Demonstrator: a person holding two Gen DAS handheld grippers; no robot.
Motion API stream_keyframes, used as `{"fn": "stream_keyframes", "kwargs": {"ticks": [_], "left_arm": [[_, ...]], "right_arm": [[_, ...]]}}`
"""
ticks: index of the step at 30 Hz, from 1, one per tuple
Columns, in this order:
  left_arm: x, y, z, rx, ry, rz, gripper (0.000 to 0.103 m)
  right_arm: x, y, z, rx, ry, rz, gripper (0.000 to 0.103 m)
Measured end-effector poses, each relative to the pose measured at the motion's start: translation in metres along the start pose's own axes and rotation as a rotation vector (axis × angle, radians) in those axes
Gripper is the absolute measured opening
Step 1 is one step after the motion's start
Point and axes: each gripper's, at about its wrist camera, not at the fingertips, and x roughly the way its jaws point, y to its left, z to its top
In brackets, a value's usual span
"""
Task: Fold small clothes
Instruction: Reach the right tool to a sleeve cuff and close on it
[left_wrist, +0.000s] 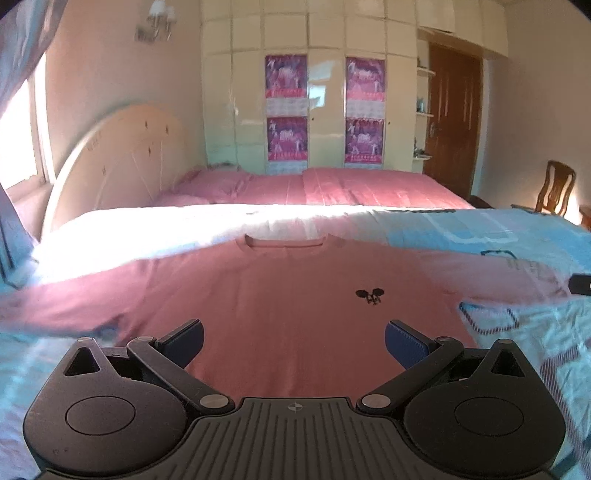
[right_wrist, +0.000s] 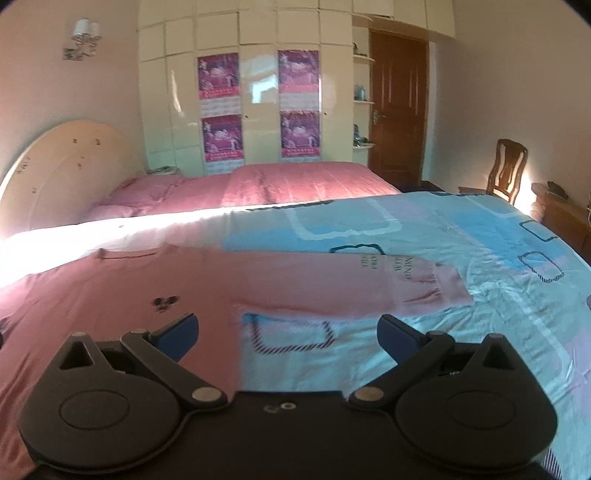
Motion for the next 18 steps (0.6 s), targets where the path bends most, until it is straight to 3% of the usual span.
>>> {"fn": "stream_keyframes", "kwargs": {"ticks": [2,6,9,12,18], "left_arm": [[0.017,-0.003,0.003,-0.036,0.045,-0.006,0.103],[0.052,-0.014,0.007,-0.017,0.089,0.014,0.103],[0.066,-0.014,0.010,-0.063,0.087,-0.035,0.103],[0.086,-0.016,0.014,-0.117,0.100,-0.024,0.103],[0.125,-0.041,0.019,-0.061,0.154,0.005,0.103]], "right_arm": [[0.015,-0.008,0.006,0.001,0.001,-0.041,0.103],[0.052,-0.030,0.014,0.029,0.014,-0.142,0.102],[0.078,-0.054,0.015,0.087,0.022,-0.156,0.103],[0.103,-0.081,0.014,0.151,0.055,-0.173,0.103],[0.145,-0.130,0.007,0.276,0.124,-0.239,0.102]]}}
